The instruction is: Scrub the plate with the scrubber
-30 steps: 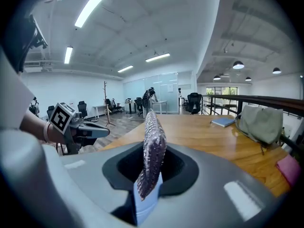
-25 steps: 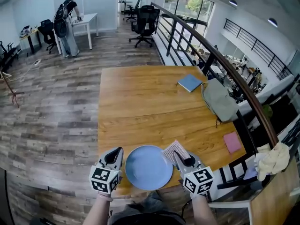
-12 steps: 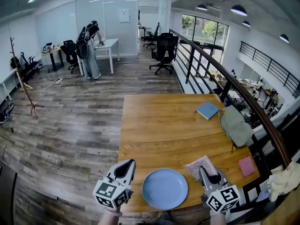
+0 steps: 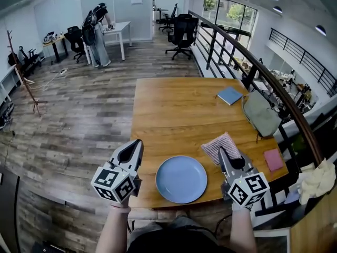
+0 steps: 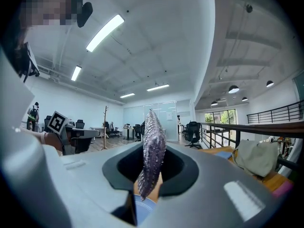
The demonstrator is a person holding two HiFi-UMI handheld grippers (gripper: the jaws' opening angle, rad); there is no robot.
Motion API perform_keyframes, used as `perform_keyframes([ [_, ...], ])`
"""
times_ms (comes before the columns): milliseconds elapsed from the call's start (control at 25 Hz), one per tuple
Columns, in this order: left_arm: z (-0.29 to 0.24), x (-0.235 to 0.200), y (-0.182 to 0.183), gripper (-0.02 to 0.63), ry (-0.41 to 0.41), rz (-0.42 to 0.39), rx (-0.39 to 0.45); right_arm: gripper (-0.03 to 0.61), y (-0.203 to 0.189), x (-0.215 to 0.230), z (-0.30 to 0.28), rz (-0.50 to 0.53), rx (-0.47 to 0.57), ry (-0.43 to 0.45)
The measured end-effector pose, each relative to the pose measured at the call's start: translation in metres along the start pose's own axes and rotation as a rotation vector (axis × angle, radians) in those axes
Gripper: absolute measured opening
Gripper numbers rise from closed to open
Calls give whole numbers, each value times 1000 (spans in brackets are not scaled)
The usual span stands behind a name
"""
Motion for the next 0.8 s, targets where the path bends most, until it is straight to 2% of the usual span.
perform_keyframes([
  [120, -1, 2, 4, -4, -21, -4, 16, 71, 1, -3, 2, 4, 14, -1],
  [320, 11, 9, -1, -4, -64, 67, 51, 71, -5, -3, 11, -22, 4, 19],
  [640, 15, 25, 9, -3, -25, -56, 13, 71, 14, -10, 9, -5, 44, 63],
  [800, 11, 27, 7, -4, -17, -53, 13, 71, 6, -11, 6, -21, 39, 77],
])
Point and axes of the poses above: the fingertips, and each gripper's own axes: z backward along the fingers, x to its right, y out of its top, the point moved 5 cm from there along z, backward along the fingers, and after that the axes turned 14 degrees about -x, right-handed, at the moved point
